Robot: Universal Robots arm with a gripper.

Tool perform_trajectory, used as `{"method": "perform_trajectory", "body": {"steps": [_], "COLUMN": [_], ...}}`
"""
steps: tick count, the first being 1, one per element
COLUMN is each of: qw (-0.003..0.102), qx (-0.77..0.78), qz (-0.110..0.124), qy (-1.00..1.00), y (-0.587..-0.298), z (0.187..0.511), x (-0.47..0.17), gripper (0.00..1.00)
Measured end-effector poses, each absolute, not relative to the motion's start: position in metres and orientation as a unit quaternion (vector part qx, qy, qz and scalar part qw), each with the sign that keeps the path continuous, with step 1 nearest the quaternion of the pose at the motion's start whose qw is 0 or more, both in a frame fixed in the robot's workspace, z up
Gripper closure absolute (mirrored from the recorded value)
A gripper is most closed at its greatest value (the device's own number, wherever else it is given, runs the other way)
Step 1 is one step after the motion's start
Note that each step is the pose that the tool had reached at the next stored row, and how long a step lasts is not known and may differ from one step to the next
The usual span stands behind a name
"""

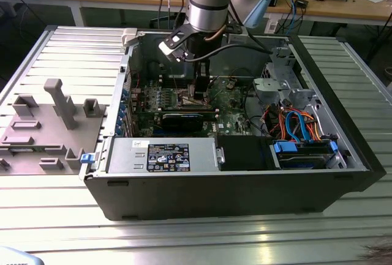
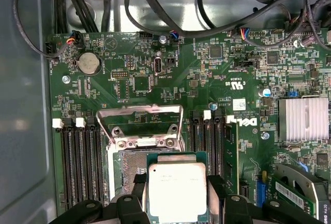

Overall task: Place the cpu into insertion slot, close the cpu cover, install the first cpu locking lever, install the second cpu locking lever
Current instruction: 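Place the cpu into insertion slot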

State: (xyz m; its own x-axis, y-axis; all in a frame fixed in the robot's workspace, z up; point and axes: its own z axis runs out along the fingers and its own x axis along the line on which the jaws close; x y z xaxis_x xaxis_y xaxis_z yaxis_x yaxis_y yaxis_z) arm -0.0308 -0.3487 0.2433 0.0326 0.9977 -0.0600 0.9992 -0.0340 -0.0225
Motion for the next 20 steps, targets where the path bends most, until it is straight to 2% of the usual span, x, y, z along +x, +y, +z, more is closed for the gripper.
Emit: {"method": "perform_trajectory", "body": {"steps": [20], "qw": [0.013], "qx": [0.718], "qz": [-0.029], "qy": [0.695], "y": [-0.3447], "z": [0.2391], "x": [-0.0325], "gripper": [0.45]}}
